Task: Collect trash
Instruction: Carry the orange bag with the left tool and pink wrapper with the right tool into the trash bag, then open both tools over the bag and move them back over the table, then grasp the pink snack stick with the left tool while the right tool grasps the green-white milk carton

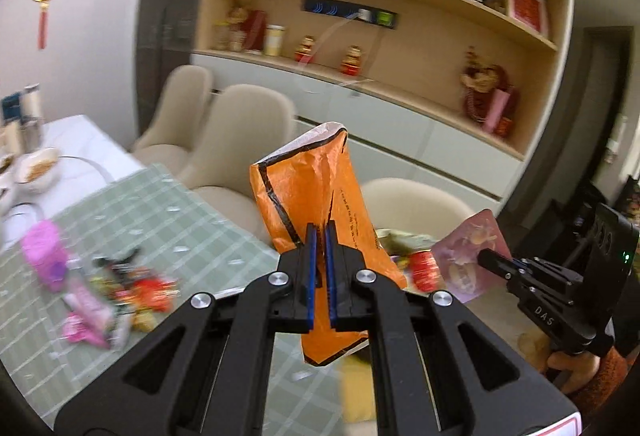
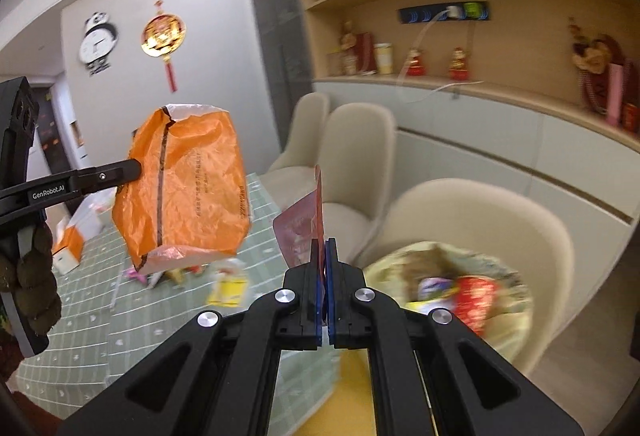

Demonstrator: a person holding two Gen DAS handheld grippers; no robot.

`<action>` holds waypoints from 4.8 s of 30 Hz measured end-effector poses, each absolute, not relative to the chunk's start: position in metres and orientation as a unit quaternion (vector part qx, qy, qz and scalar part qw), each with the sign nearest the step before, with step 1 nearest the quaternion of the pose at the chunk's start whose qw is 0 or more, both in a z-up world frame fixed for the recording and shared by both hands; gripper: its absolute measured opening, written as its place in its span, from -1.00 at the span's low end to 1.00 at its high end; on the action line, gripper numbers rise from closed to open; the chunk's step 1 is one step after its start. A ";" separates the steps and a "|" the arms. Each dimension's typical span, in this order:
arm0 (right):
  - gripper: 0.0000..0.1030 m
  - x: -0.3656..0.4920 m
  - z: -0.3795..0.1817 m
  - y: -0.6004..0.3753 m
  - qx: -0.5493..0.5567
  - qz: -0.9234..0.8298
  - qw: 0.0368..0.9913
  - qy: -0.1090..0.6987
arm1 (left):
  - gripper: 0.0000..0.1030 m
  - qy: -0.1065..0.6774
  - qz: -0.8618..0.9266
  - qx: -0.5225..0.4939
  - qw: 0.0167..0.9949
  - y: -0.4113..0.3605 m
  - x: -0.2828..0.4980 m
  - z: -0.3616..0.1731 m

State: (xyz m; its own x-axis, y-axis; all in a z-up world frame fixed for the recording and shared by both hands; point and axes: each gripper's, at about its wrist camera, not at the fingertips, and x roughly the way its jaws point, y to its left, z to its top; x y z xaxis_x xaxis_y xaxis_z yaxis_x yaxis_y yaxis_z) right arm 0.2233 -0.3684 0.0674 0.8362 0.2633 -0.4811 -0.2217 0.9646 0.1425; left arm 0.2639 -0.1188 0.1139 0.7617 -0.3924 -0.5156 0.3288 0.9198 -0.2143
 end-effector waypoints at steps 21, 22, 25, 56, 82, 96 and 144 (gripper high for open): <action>-0.92 0.269 0.010 -0.556 0.098 0.003 0.951 0.294 | -0.92 0.463 -0.297 0.022 0.835 -0.359 0.403 -0.035; -0.92 0.272 0.008 -0.557 0.102 0.002 0.950 0.296 | -0.92 0.475 -0.294 0.030 0.829 -0.364 0.406 -0.045; -0.92 0.283 0.000 -0.561 0.111 0.004 0.946 0.304 | -0.92 0.509 -0.286 0.056 0.810 -0.379 0.414 -0.070; -0.49 0.346 -0.101 -0.445 0.070 0.096 0.875 0.469 | -0.15 0.479 -0.201 -0.064 0.852 -0.192 0.323 -0.017; -0.35 0.275 0.010 -0.271 0.034 0.156 0.923 0.350 | -0.04 0.405 -0.025 -0.144 0.903 0.068 0.201 0.011; -0.33 0.270 0.017 -0.146 -0.017 0.192 0.920 0.341 | -0.04 0.399 0.067 -0.194 0.894 0.207 0.154 -0.021; 0.02 0.396 -0.070 0.093 -0.167 0.371 0.825 0.393 | -0.72 0.506 -0.008 -0.227 0.832 0.206 0.194 -0.094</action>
State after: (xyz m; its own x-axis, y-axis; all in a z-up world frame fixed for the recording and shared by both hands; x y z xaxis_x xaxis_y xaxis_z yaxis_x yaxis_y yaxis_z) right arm 0.3959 0.0931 -0.0697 0.4161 0.4803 -0.7721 -0.7430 0.6691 0.0158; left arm 0.1941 0.2058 -0.0940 0.4878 -0.2437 -0.8383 -0.2157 0.8968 -0.3863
